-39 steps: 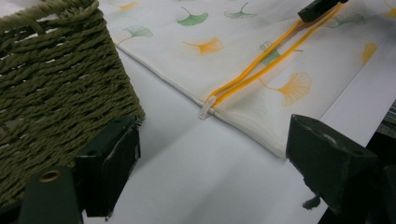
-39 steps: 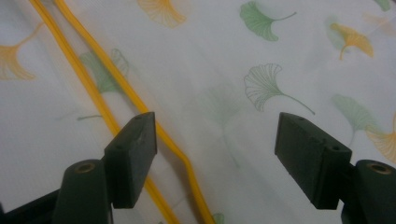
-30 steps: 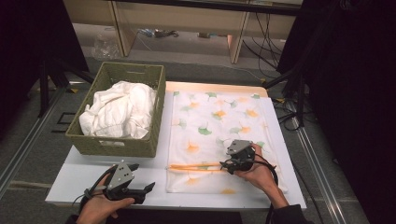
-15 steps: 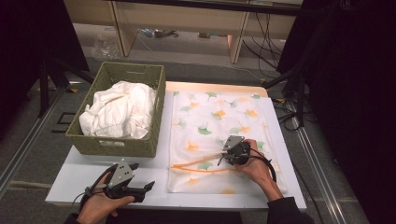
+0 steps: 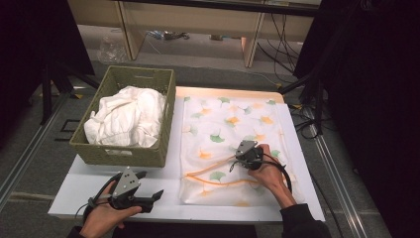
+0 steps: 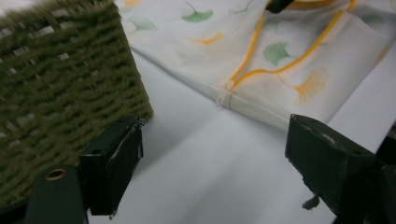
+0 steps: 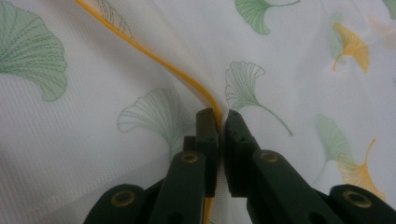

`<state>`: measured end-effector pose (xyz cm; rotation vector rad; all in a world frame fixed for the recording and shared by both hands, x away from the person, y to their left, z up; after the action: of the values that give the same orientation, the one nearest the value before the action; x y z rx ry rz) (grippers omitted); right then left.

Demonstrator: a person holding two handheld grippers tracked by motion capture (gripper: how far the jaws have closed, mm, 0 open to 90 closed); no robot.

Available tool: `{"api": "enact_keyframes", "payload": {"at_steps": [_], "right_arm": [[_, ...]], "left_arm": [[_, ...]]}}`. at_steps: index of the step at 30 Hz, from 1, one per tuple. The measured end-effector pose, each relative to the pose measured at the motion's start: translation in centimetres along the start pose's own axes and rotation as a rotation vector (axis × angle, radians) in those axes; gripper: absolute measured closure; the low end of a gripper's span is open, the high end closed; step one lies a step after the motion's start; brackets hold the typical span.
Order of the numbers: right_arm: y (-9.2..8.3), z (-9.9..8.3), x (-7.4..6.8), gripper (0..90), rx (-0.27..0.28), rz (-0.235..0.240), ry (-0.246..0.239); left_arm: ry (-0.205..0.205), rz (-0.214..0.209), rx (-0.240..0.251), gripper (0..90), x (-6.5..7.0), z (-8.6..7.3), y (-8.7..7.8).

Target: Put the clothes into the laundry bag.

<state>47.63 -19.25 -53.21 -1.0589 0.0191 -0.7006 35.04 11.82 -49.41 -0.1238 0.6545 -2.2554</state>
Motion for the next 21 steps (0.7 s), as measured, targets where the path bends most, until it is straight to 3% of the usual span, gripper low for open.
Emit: {"api": "enact_keyframes", "payload": {"at_steps": [2,3,5,6,7,10,12,15,17,19,20,21], "right_arm": [[0.0,0.3,0.3,88.1,0.011,-0.016,-0.055],[-0.1,0.3,0.1,88.2,0.003,-0.019,-0.03],[-0.4,0.6,0.3,88.5,0.014,-0.032,-0.039],[-0.9,0.9,0.6,88.9,0.031,-0.04,-0.039],[-0.9,0.9,0.6,88.9,0.031,-0.04,-0.039],[-1.5,1.5,0.8,89.3,0.048,-0.046,-0.031],[-1.9,1.8,0.8,89.3,0.058,-0.048,-0.035],[-2.5,2.5,1.1,89.4,0.076,-0.06,-0.059],[-3.1,3.0,1.3,89.4,0.089,-0.069,-0.064],[-3.6,3.7,1.4,89.5,0.103,-0.074,-0.059],[-3.8,4.1,1.6,89.6,0.108,-0.083,-0.08],[-4.0,4.4,1.8,89.6,0.112,-0.089,-0.091]], "left_arm": [[0.023,0.025,-0.006,20.0,-0.6,0.7,0.0],[0.013,0.019,0.009,20.0,-0.7,1.2,0.0],[0.0,0.033,0.027,20.1,-1.5,2.3,-0.1],[-0.004,0.061,0.041,20.1,-2.3,3.5,-0.5],[-0.004,0.061,0.041,20.0,-2.3,3.5,-0.5],[-0.007,0.082,0.051,19.4,-3.7,5.4,-1.0],[-0.012,0.094,0.054,19.0,-5.0,6.5,-1.1],[-0.064,0.1,0.059,18.5,-7.1,7.7,-0.8],[-0.075,0.097,0.035,18.6,-8.7,8.3,-0.5],[-0.056,0.109,-0.006,18.8,-10.5,8.9,0.0],[-0.035,0.131,-0.027,19.0,-11.4,9.3,0.2],[0.015,0.149,-0.063,19.1,-12.6,9.6,0.4]]}}
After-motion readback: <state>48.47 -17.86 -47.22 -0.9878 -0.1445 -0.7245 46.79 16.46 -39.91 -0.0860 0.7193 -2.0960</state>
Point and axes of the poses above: each handheld gripper's, and its own axes: y roughly forward along the jaws, z roughly out of its top, x roughly to its right, the point moved 8 cm from there along y, roughly forward along the jaws, and after that the axes turned 6 degrees about y, right-handed, at the moved point
